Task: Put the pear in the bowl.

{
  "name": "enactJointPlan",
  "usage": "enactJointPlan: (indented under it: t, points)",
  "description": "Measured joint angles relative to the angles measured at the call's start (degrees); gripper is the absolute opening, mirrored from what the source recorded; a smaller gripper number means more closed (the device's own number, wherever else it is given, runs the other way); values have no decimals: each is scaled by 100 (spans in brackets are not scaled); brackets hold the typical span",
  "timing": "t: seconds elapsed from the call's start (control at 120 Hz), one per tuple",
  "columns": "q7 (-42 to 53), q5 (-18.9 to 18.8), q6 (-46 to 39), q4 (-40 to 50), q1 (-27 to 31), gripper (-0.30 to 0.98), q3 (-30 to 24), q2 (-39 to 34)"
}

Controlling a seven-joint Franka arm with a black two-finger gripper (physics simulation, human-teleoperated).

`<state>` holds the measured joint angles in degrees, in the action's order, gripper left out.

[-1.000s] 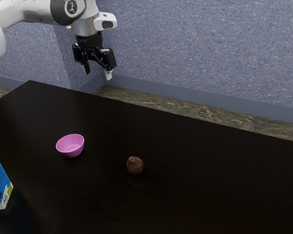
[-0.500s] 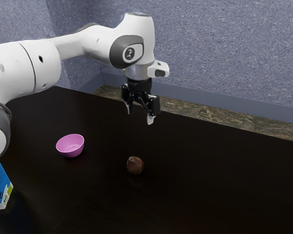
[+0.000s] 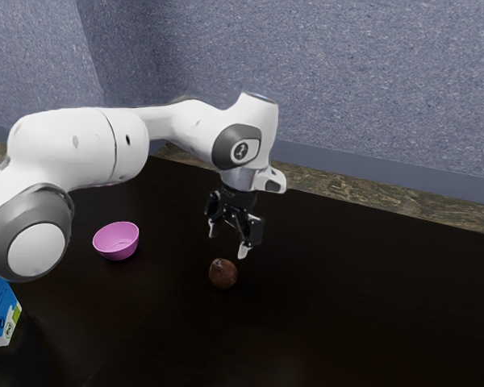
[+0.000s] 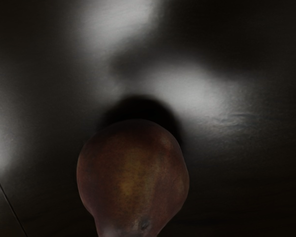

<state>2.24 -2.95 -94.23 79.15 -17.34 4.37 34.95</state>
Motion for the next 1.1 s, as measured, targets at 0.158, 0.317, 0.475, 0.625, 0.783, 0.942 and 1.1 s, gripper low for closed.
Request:
enactJointPlan:
  t: [0.158,0.317,0.475,0.625,0.783,0.942,1.1]
  points:
    - [231,6,-122,4,112,69,3,252]
    - [421,30,-241,93,194,69,3,383]
    - [569,116,-384,172,196,69,3,519]
    - [677,179,-513,321,196,69,3,622]
    - [765,199,-586,362,199,69,3,670]
    - [832,205,-620,420,202,68,3,673]
    - [880,206,-635,422,197,53,3,671]
